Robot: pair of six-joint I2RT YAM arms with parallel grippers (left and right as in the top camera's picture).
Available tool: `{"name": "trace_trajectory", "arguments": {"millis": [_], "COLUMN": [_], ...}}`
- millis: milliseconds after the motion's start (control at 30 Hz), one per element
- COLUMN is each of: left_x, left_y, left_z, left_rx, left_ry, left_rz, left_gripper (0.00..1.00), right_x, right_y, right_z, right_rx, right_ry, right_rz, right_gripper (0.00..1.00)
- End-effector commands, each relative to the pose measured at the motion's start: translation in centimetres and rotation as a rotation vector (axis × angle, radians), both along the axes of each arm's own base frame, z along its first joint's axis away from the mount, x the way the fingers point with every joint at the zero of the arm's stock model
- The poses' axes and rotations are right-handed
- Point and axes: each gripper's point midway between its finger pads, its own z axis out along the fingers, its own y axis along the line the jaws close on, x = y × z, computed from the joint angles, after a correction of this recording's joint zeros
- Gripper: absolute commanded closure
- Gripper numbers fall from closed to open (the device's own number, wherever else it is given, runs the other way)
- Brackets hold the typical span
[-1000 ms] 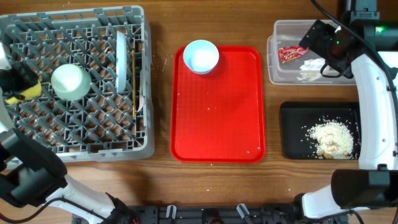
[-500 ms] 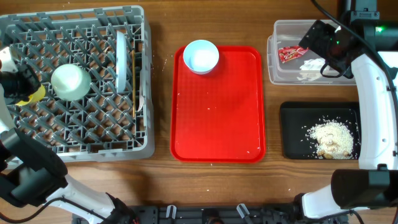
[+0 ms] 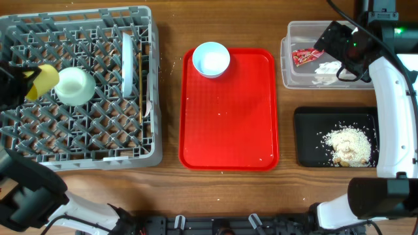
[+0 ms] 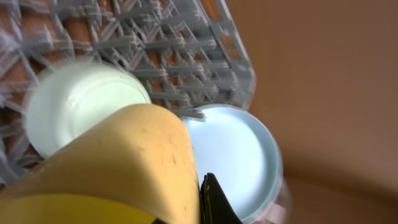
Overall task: Sort waste into correct bins and load items into the dishwasher rack
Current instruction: 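Grasp the yellow cup and move it to the rack's lower left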
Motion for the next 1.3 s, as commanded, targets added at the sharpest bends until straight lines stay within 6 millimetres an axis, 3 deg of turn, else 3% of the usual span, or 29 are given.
{"name": "trace_trajectory", "arguments": {"millis": [0,233,333,533,733,933,1067,1267], "left_x": [-1.3,-3.0,-4.5,-6.5,-5.8,-5.4,-6.2,-7.1], "left_y": [-2.2,-0.5,0.5,2.0,1.7,2.7,3.7,4.5], "left_z": [2.6,-0.5,-3.0,-6.2,-7.5,-10.5,-13.0,-12.8], "left_rx": [-0.184,-0.265,-0.276,-0.280,-0.301,-0.256,-0.172,-0.175], "left_ry": [-0.133,-0.196,-0.152,-0.156,-0.225,-0.178,-0.043,-0.040], "left_rz": [-0.059,-0.003,0.056,0.127,0.103,0.114,0.160,0.193], "left_gripper": [0.96,0.96,0.96,0.96,0.96,0.95,0.80,0.69], "right_x": [0.1,0.1,0.1,0.1,0.1,0.1,0.1,0.1], "right_y": [-0.2,-0.2,-0.2,-0.2,-0.2,-0.2,-0.2,-0.2], "right_z": [0.7,0.7,0.7,0.7,0.7,0.7,0.7,0.7], "right_rx": [-0.020,-0.020,-0.020,-0.020,-0.020,-0.020,-0.020,-0.020], "right_ry": [-0.016,-0.016,-0.016,-0.017,-0.016,-0.016,-0.016,-0.016], "right_rz": [0.011,0.011,0.011,0.011,0.011,0.011,0.011,0.011], "right_gripper": [0.00,0.00,0.00,0.00,0.00,0.00,0.00,0.00]}}
